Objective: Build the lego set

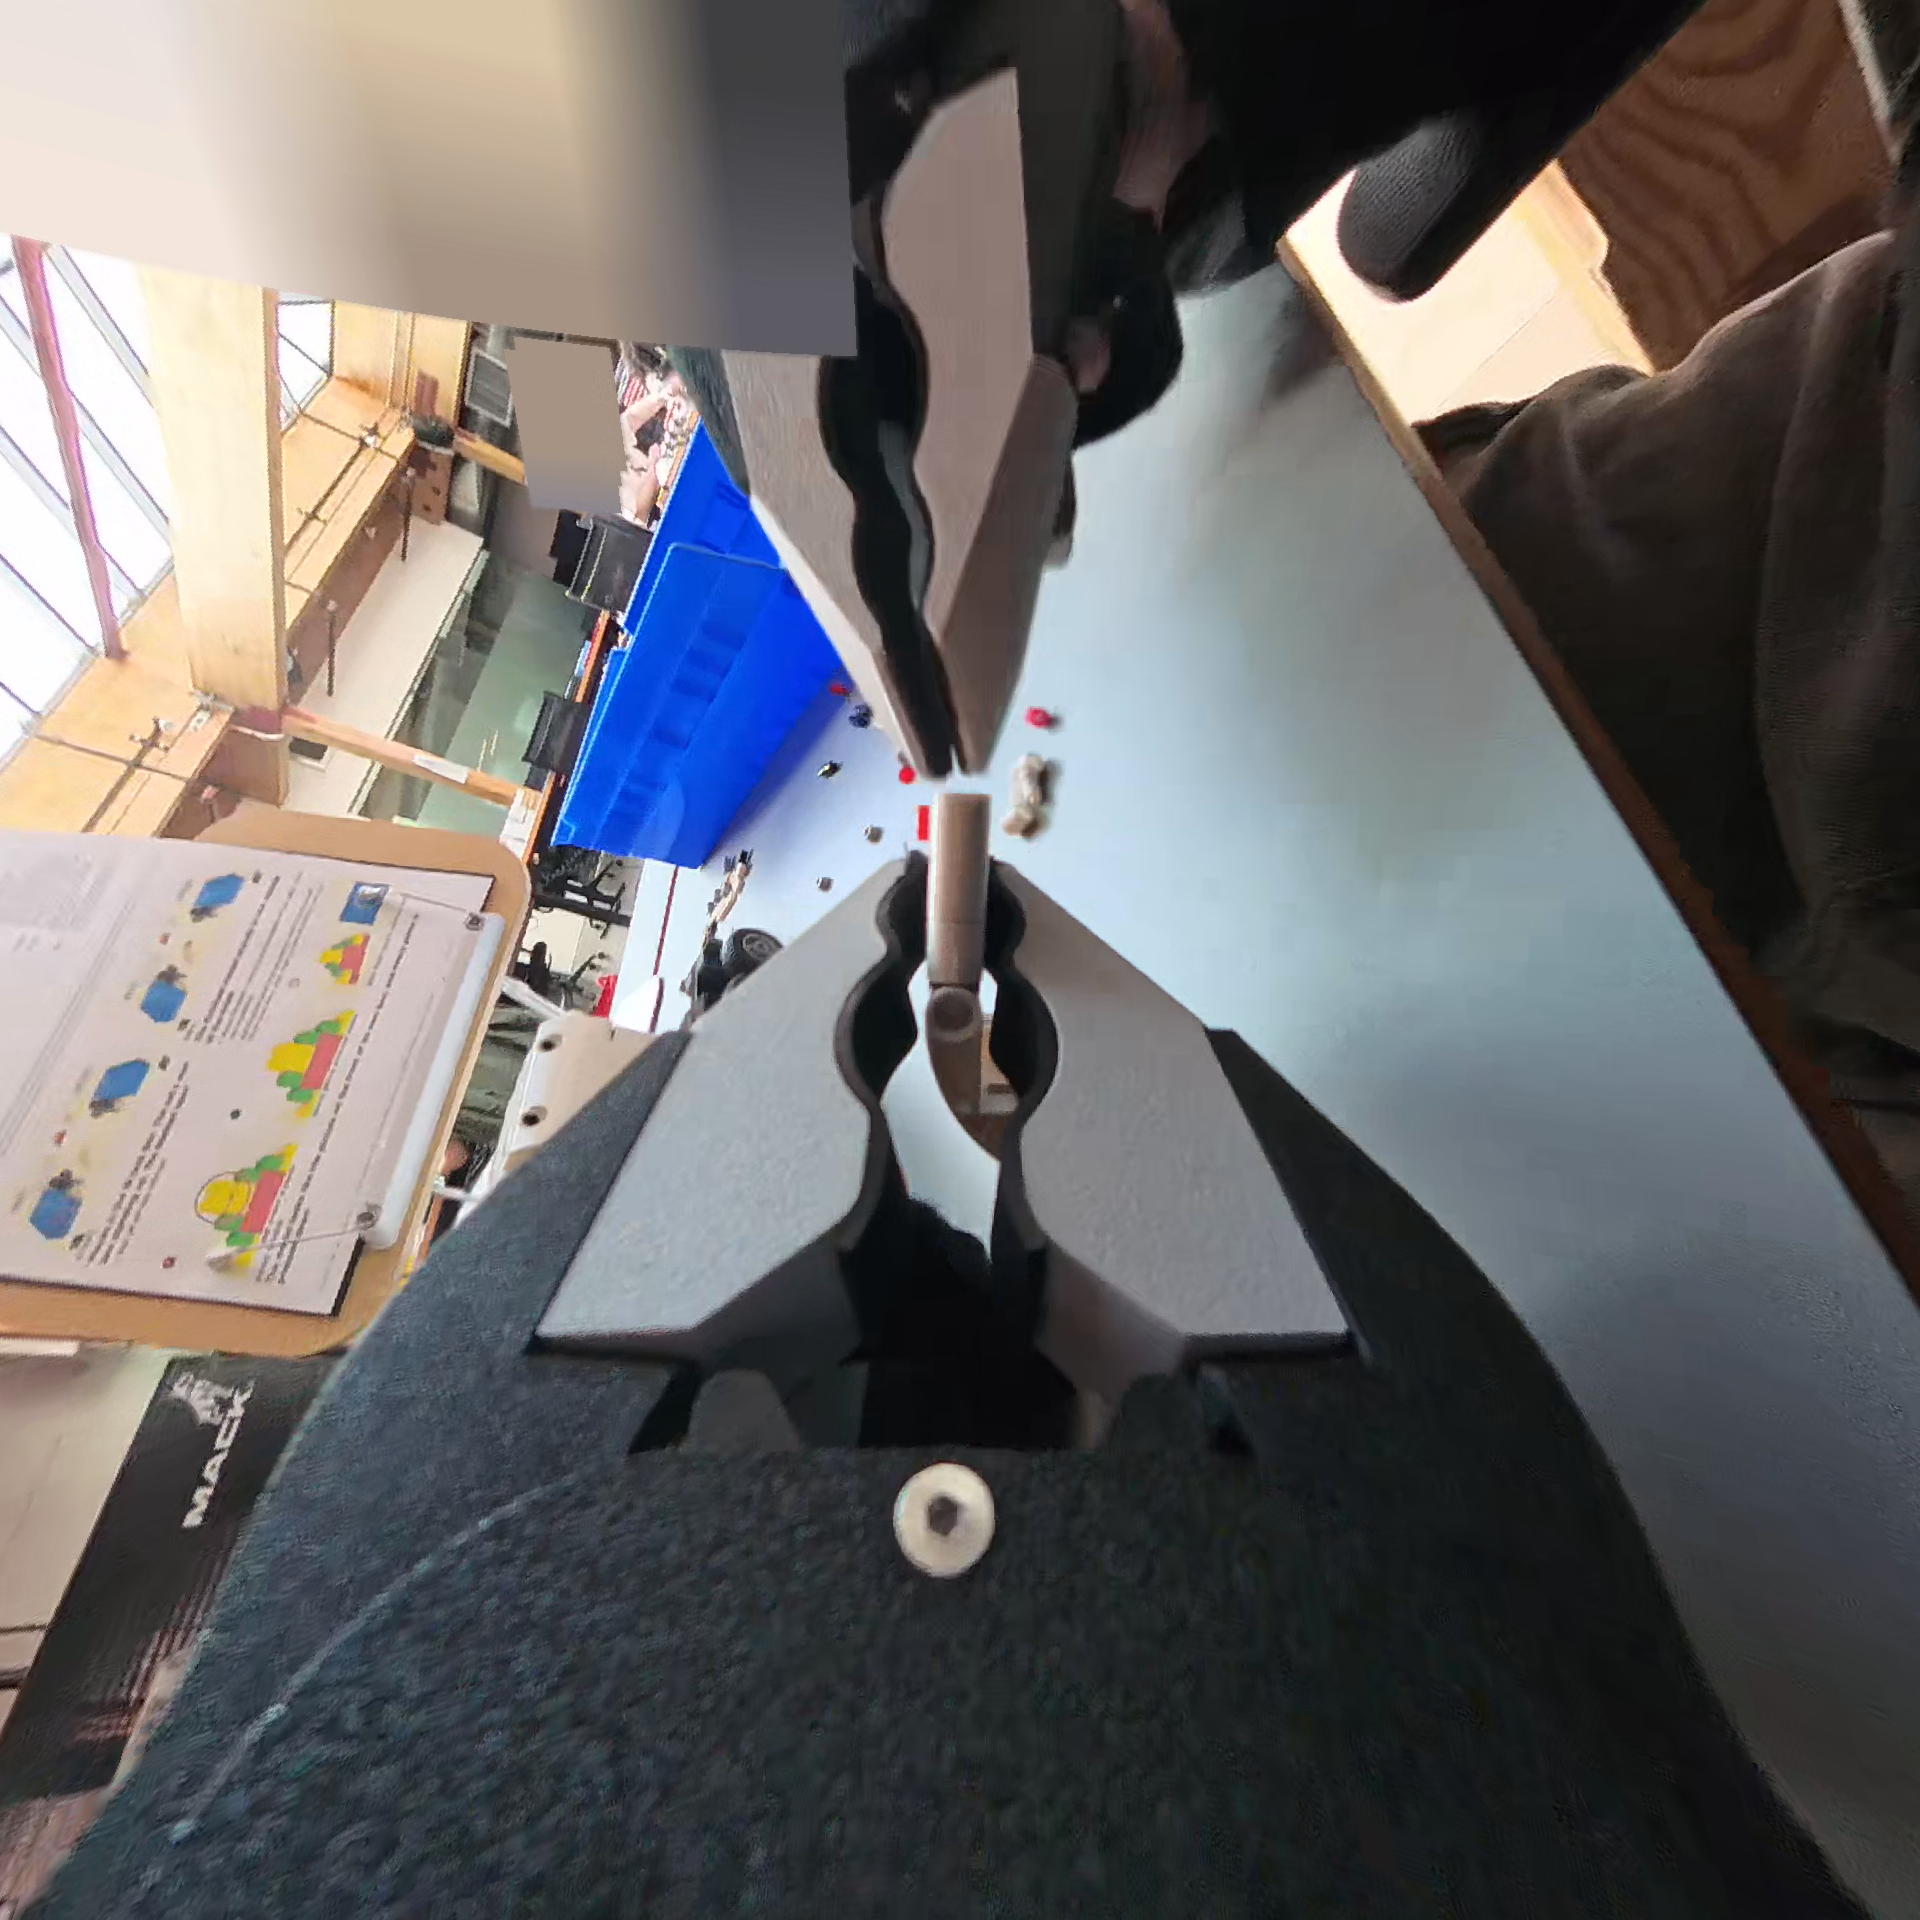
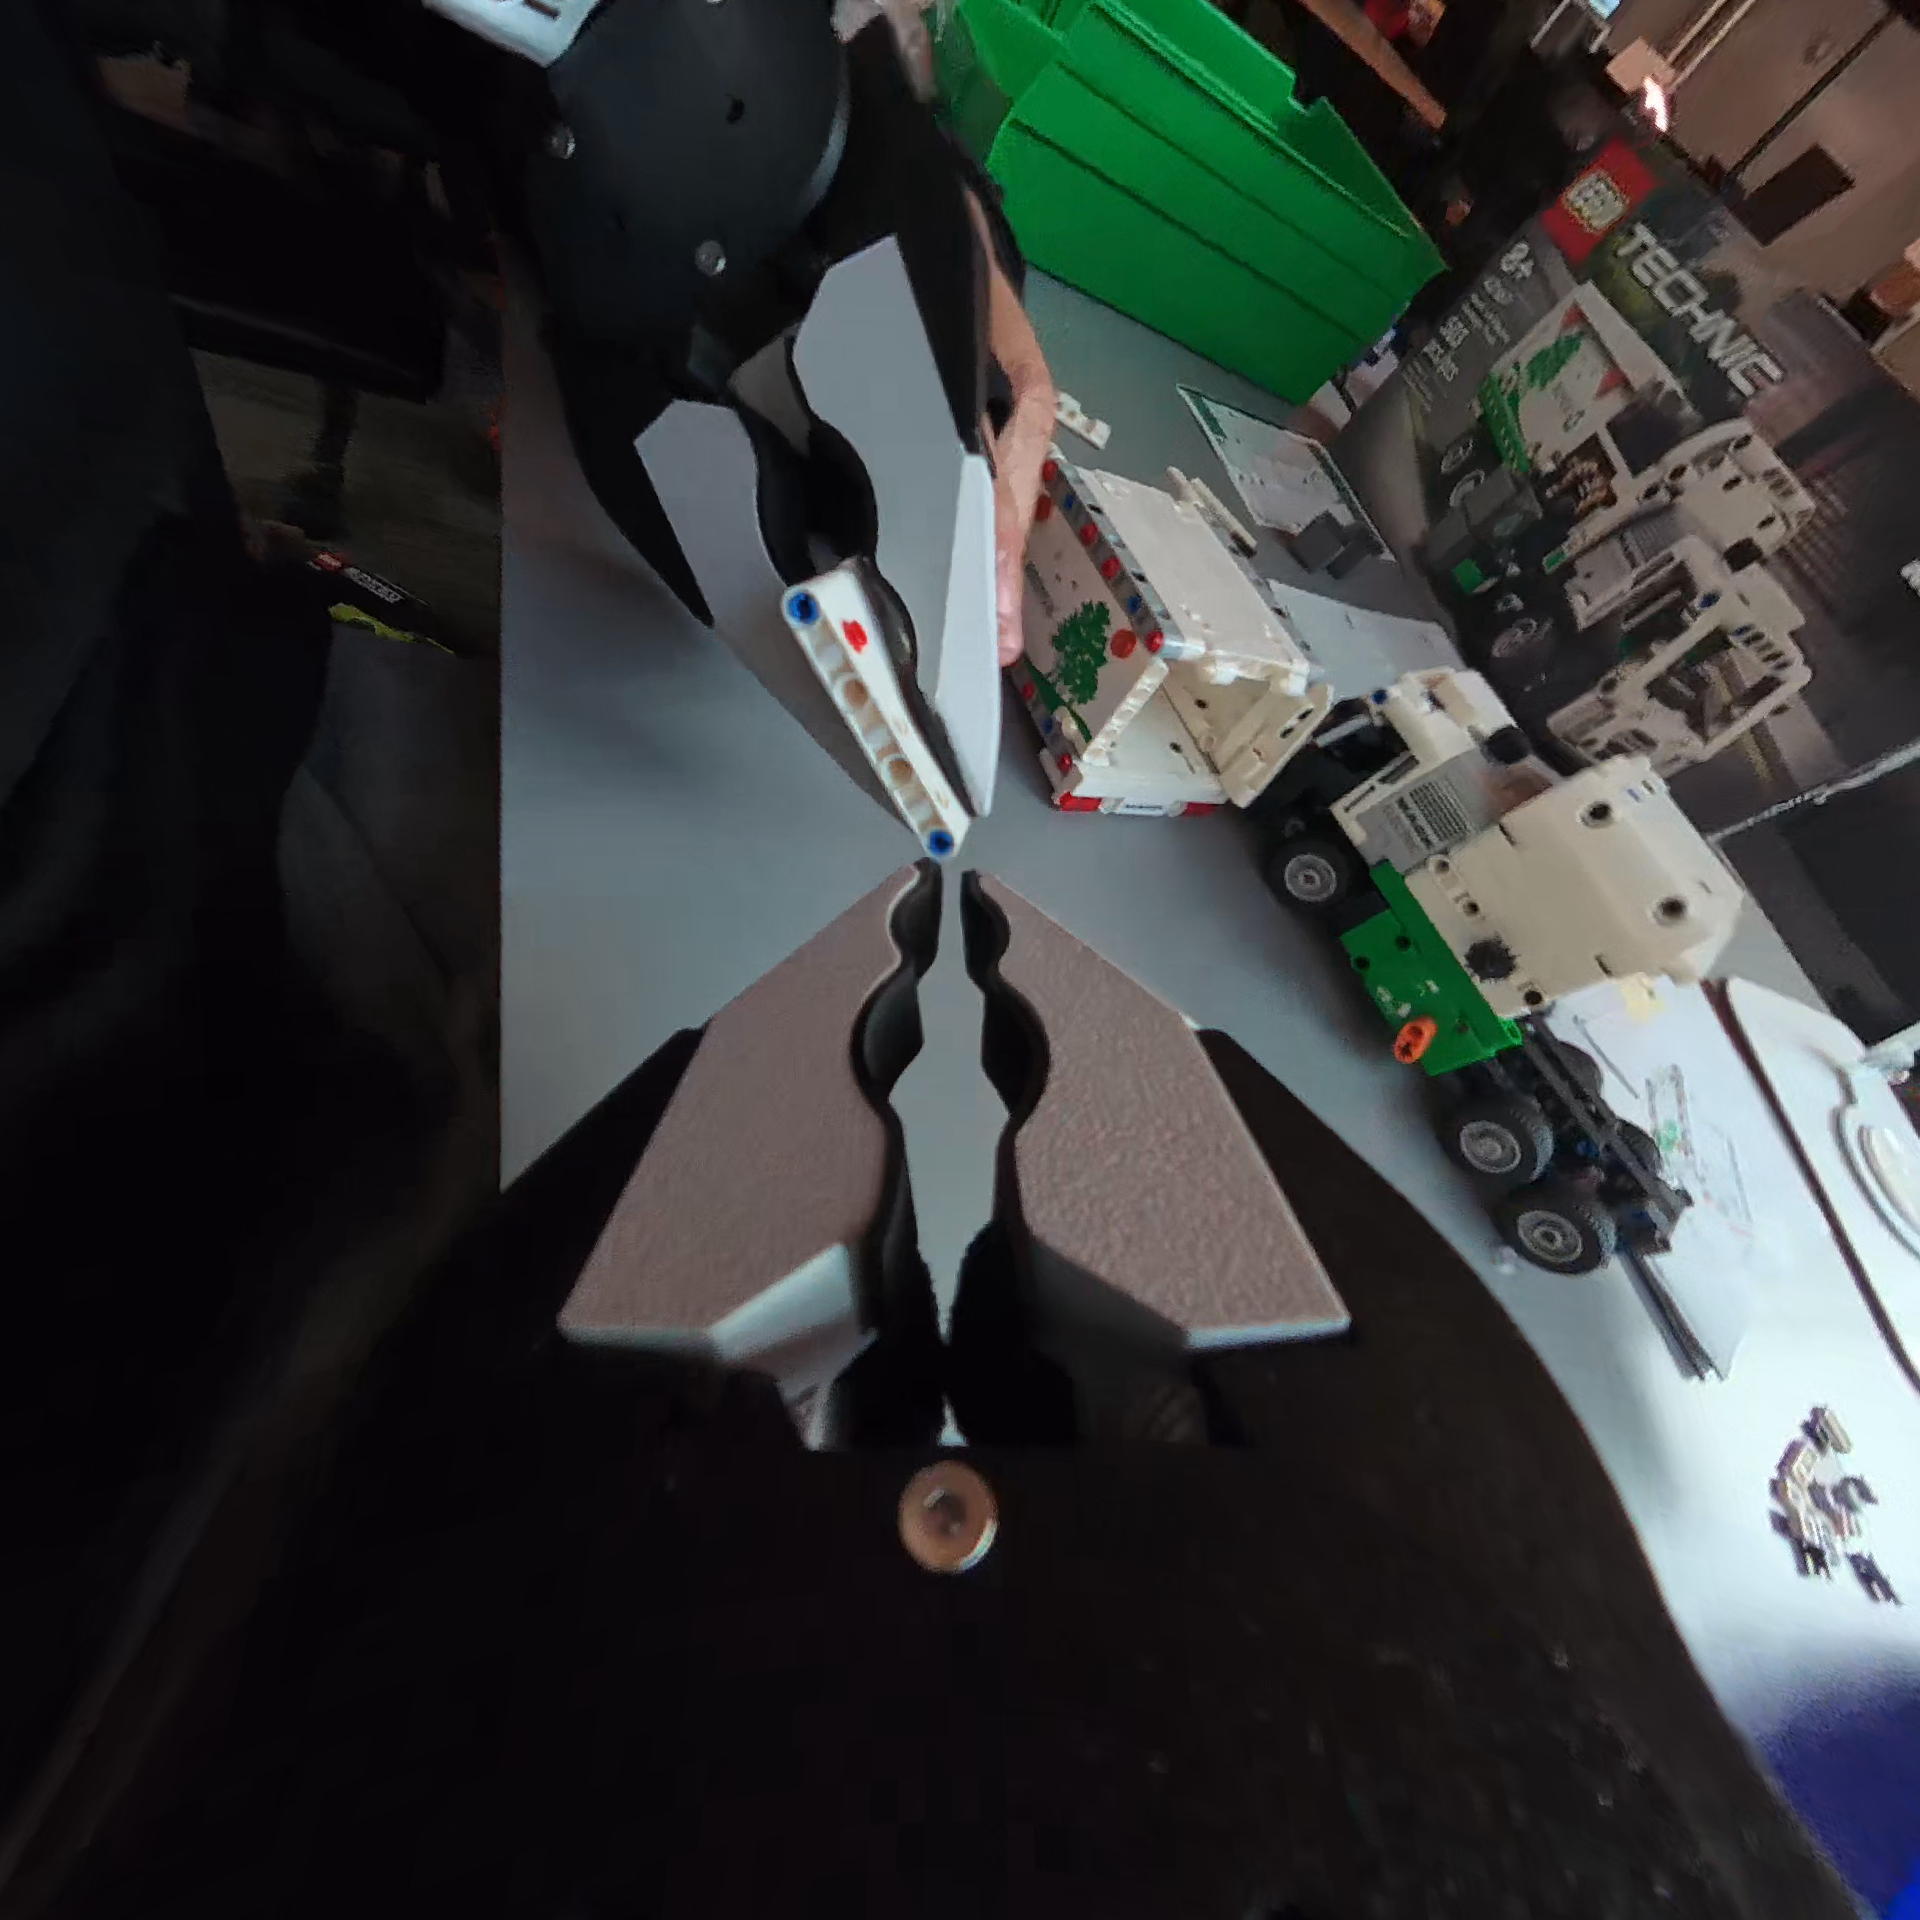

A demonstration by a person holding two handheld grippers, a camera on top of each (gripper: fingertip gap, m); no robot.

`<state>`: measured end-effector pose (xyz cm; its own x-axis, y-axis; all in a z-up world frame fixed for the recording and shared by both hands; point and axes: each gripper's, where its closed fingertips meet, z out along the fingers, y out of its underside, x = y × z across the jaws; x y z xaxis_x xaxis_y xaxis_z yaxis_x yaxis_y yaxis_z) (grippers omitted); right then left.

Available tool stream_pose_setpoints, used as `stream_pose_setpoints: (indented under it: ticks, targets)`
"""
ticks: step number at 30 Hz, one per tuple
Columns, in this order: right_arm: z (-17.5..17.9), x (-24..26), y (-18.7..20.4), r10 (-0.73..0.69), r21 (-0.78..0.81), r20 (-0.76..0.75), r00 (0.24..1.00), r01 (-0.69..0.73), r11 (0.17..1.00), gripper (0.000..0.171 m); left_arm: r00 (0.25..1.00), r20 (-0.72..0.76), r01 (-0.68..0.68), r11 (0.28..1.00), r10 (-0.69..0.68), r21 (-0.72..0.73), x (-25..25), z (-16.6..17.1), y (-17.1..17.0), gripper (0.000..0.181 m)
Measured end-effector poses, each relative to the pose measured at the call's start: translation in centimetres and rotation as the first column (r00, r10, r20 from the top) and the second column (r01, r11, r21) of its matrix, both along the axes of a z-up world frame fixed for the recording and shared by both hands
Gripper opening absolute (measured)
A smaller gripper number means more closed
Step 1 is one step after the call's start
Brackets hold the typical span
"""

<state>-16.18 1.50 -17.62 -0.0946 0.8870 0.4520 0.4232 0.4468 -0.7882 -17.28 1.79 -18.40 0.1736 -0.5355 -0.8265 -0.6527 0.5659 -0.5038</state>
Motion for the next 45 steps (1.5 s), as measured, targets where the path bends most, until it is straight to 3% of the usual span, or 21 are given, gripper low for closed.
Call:
stream_pose_setpoints:
  ticks: [4, 7, 9, 13, 16, 26, 31, 37, 45]
  targets:
    - [0.8, 5.1, 3.9, -0.114, -0.190, 0.084, 0.990, 0.128, 0.973, 0.006, 0.999, 0.003, -0.038, 0.999, 0.038, 0.039, -0.7, 0.0, 0.8, 0.005]
    - [-1.7, 8.4, 5.4, -0.153, -0.333, 0.264, 0.952, 0.239, 0.912, 0.019, 0.988, -0.027, -0.146, 0.984, 0.149, 0.100, -1.2, -0.2, 2.2, 0.005]
    - [-3.7, 9.1, 6.0, -0.176, -0.316, 0.356, 0.918, 0.295, 0.902, 0.020, 0.986, -0.037, -0.156, 0.983, 0.161, 0.100, -1.1, -0.7, 2.4, 0.005]
    - [-5.2, 7.4, 5.3, -0.152, -0.272, 0.398, 0.905, 0.275, 0.922, 0.021, 0.985, -0.058, -0.159, 0.985, 0.163, 0.068, -1.0, -1.5, 2.4, 0.005]
    - [-5.3, 6.9, 5.8, -0.182, -0.200, 0.394, 0.901, 0.277, 0.940, 0.013, 0.985, -0.069, -0.155, 0.984, 0.161, 0.083, -1.0, -1.5, 2.3, 0.005]
    - [-5.7, 6.5, 5.8, -0.136, -0.231, 0.399, 0.907, 0.243, 0.942, 0.012, 0.983, -0.109, -0.141, 0.987, 0.149, 0.079, -0.8, -2.2, 2.2, 0.005]
    - [-6.0, 6.7, 6.0, -0.098, -0.188, 0.462, 0.882, 0.205, 0.961, 0.007, 0.981, -0.126, -0.139, 0.986, 0.150, 0.087, -0.8, -2.5, 2.2, 0.006]
    - [-6.1, 6.7, 5.6, 0.012, -0.248, 0.555, 0.832, 0.152, 0.957, 0.007, 0.978, -0.144, -0.135, 0.985, 0.150, 0.109, -0.8, -2.6, 2.2, 0.005]
    - [-6.1, 6.4, 5.6, 0.034, -0.226, 0.616, 0.787, 0.135, 0.965, 0.006, 0.977, -0.158, -0.128, 0.985, 0.146, 0.117, -0.9, -2.7, 2.1, 0.006]
